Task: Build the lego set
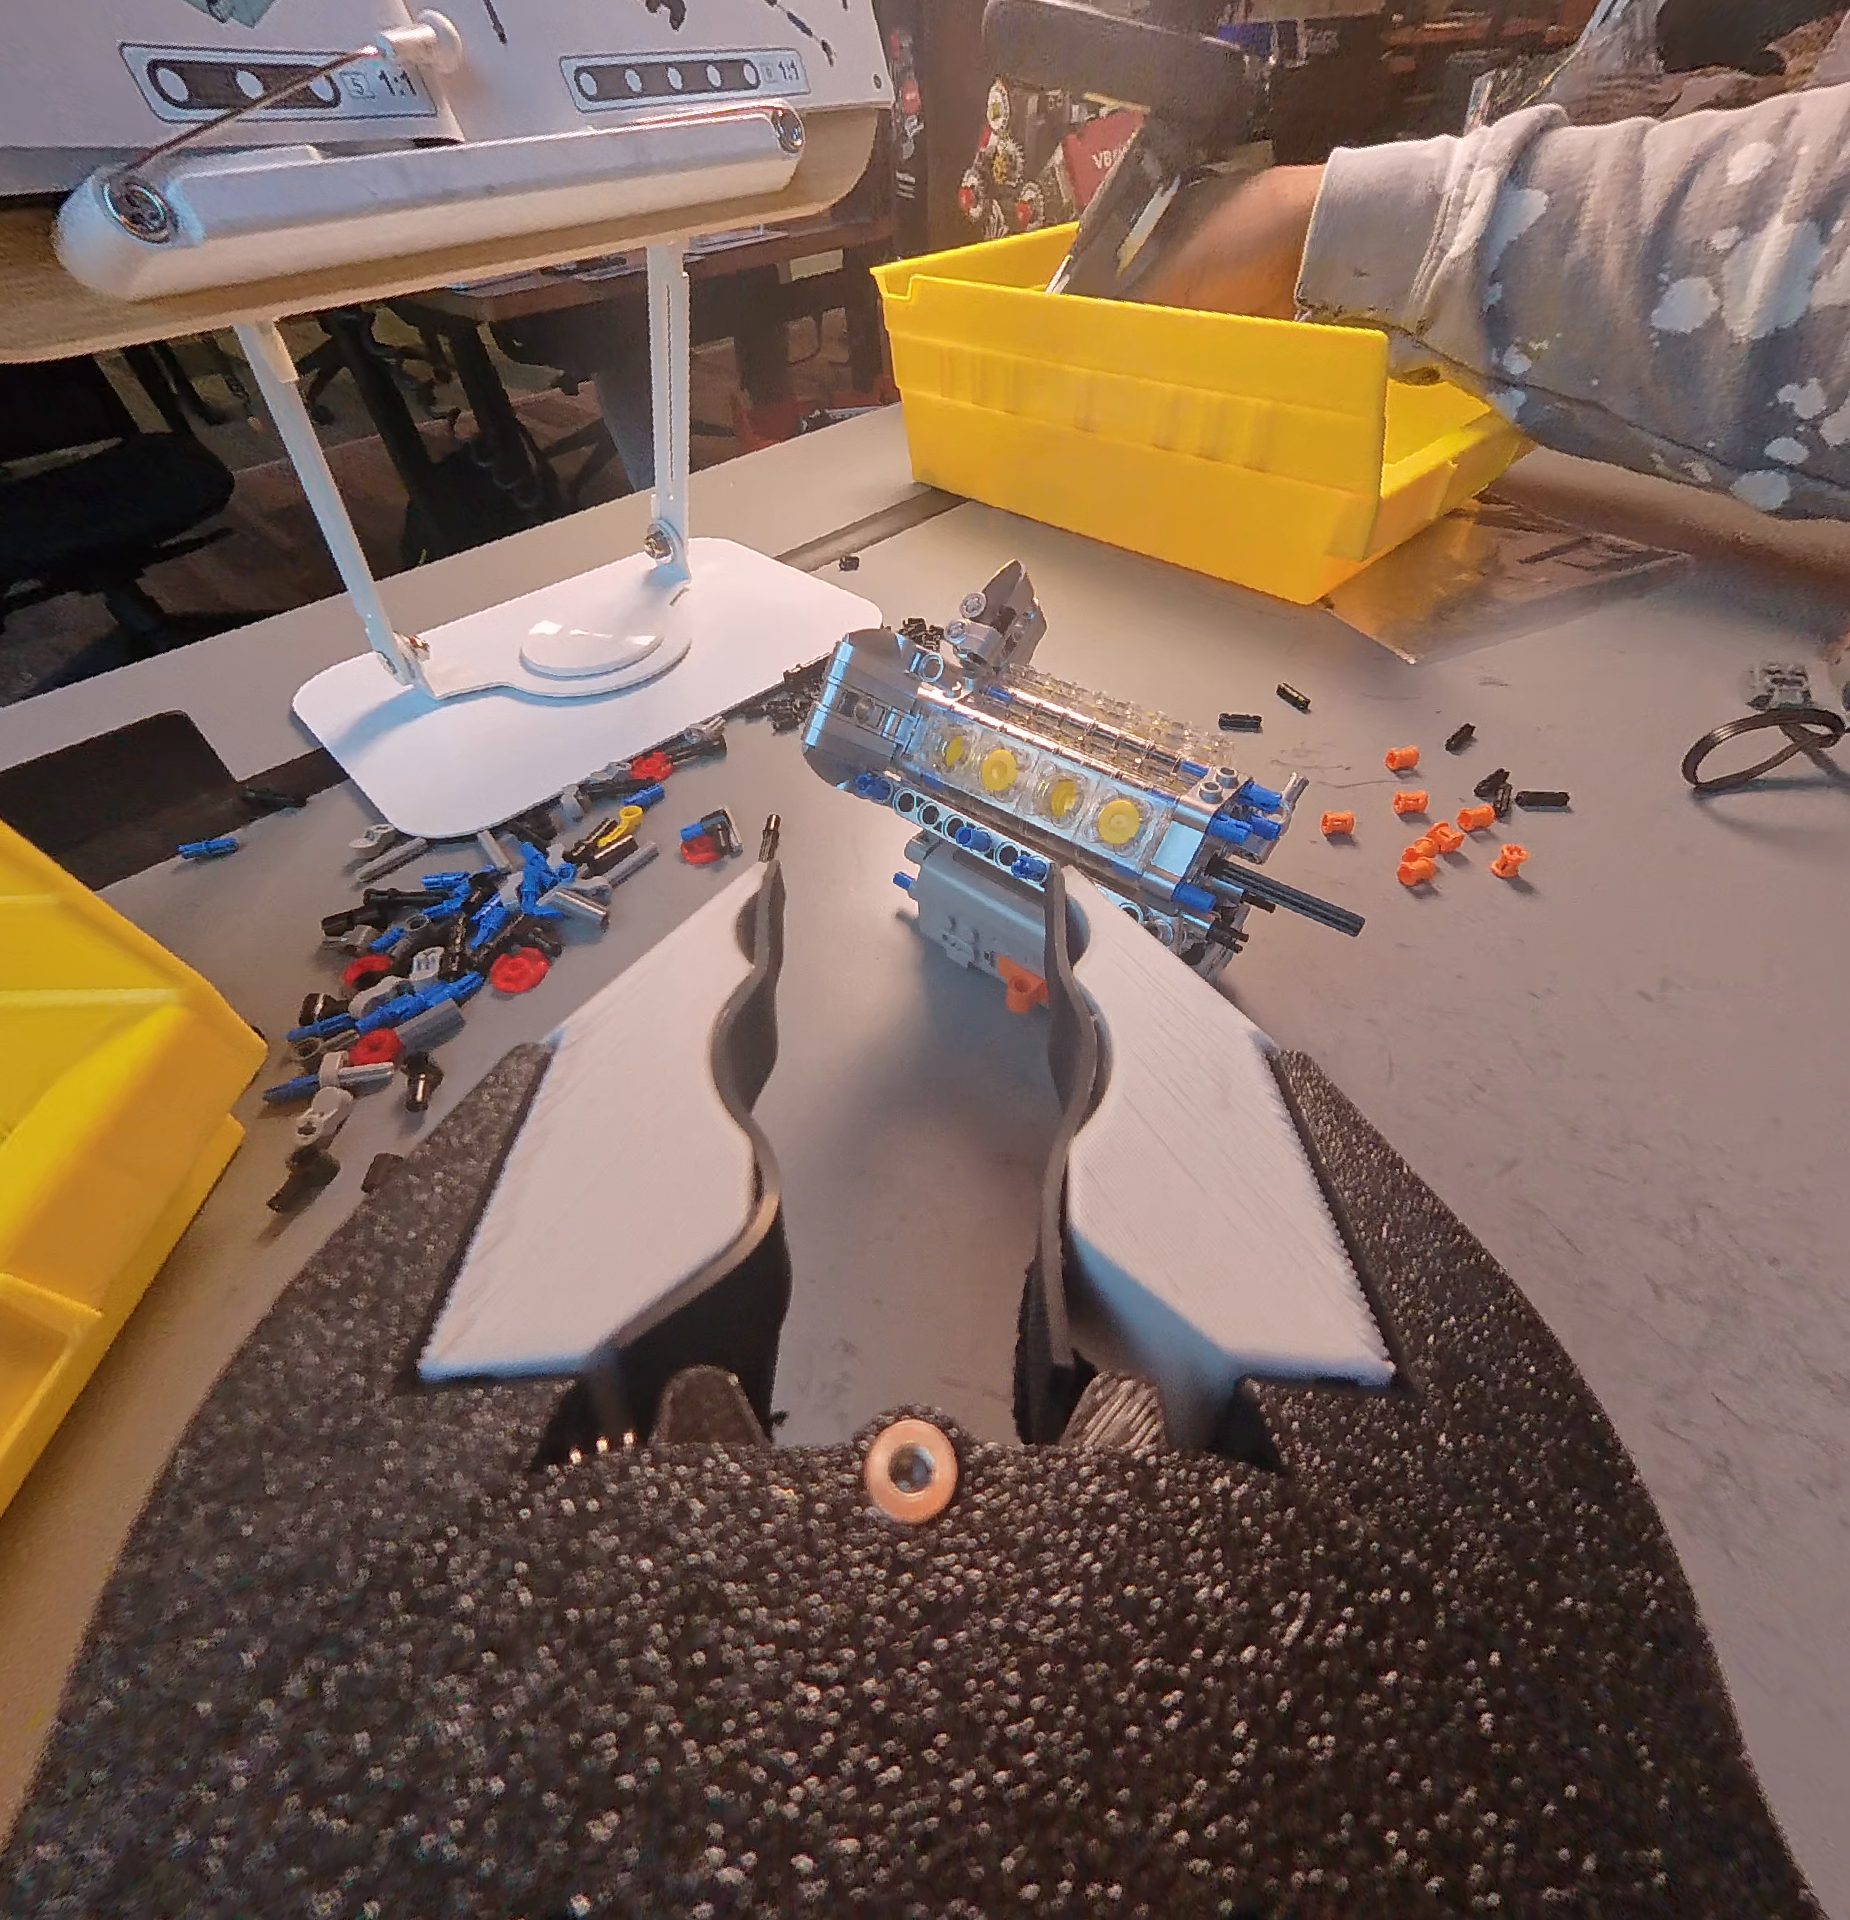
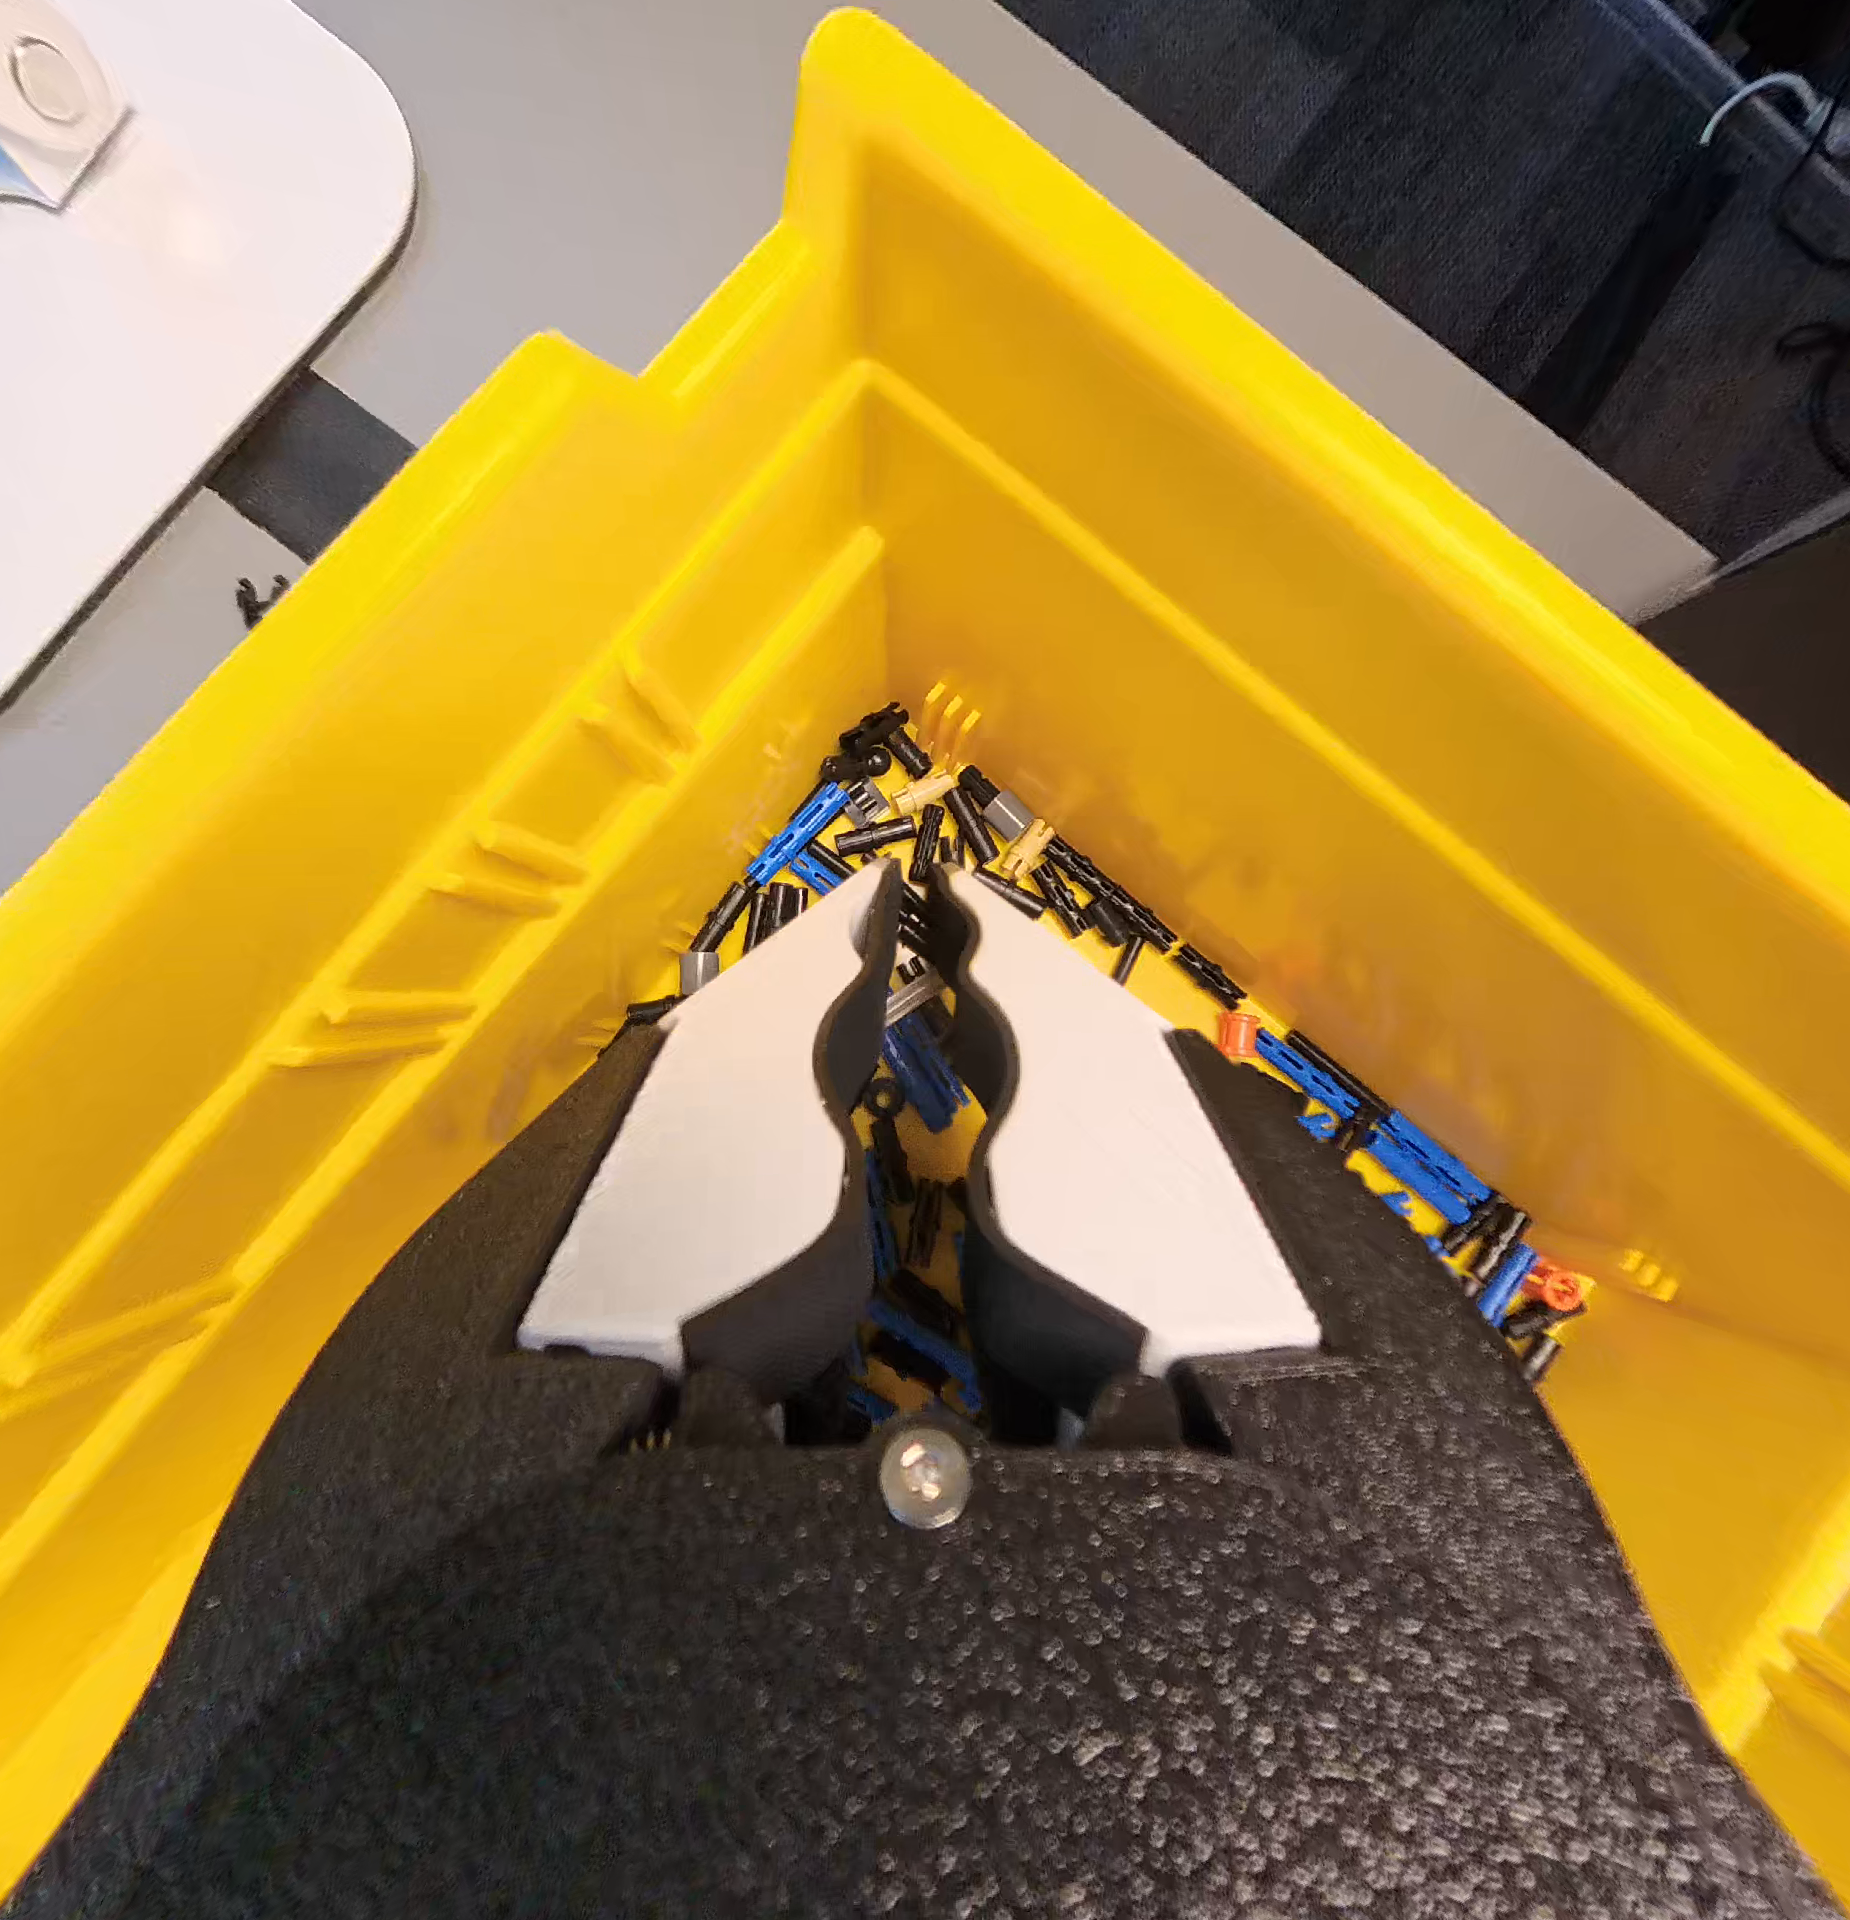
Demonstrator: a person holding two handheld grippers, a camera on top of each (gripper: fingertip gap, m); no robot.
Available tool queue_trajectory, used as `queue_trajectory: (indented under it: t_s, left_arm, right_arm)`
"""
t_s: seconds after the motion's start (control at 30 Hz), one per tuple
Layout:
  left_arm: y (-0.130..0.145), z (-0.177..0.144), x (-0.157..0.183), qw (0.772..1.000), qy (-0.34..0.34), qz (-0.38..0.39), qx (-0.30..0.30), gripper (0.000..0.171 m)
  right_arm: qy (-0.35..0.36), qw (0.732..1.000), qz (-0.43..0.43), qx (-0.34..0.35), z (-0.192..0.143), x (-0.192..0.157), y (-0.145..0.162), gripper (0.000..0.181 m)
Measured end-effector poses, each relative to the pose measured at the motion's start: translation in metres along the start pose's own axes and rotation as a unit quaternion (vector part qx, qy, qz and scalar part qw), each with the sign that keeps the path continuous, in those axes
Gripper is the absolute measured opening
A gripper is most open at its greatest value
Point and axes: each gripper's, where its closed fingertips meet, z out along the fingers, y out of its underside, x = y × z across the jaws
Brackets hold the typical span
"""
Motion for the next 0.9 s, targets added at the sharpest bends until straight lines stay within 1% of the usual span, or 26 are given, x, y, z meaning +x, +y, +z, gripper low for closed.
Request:
queue_trajectory:
  t_s: [0.23, 0.27, 0.33, 0.4, 0.53, 0.63, 0.77, 0.9]
  left_arm:
    - [0.000, 0.001, 0.001, 1.000, 0.003, 0.002, -0.002, 0.049]
    - [0.000, 0.000, 0.001, 1.000, 0.004, 0.001, -0.001, 0.049]
    - [0.000, 0.000, 0.001, 1.000, 0.003, 0.000, 0.000, 0.049]
    - [0.000, 0.000, 0.000, 1.000, 0.003, 0.000, 0.000, 0.049]
    - [0.000, 0.001, 0.000, 1.000, 0.004, -0.001, -0.002, 0.049]
    - [0.000, 0.001, 0.000, 1.000, 0.004, 0.000, -0.002, 0.049]
    - [0.000, 0.001, -0.002, 1.000, 0.003, -0.002, 0.001, 0.049]
    - [0.000, 0.001, -0.002, 1.000, 0.003, -0.003, 0.001, 0.049]
  right_arm:
    - [0.000, 1.000, 0.016, -0.003, 0.001, 0.002, -0.001, 0.005]
    - [0.008, 1.000, 0.009, -0.007, 0.001, 0.003, -0.001, 0.006]
    - [0.047, 0.998, -0.020, -0.025, 0.000, 0.013, 0.004, 0.008]
    - [0.065, 0.997, -0.026, -0.028, -0.001, 0.017, 0.005, 0.009]
    - [0.039, 0.999, -0.020, 0.010, -0.005, 0.005, -0.008, 0.008]
    - [0.015, 1.000, -0.001, -0.008, 0.000, -0.001, -0.004, 0.007]
    - [0.012, 1.000, 0.019, -0.018, 0.005, 0.002, -0.001, 0.005]
    - [0.013, 1.000, 0.021, -0.019, 0.005, 0.004, 0.000, 0.004]
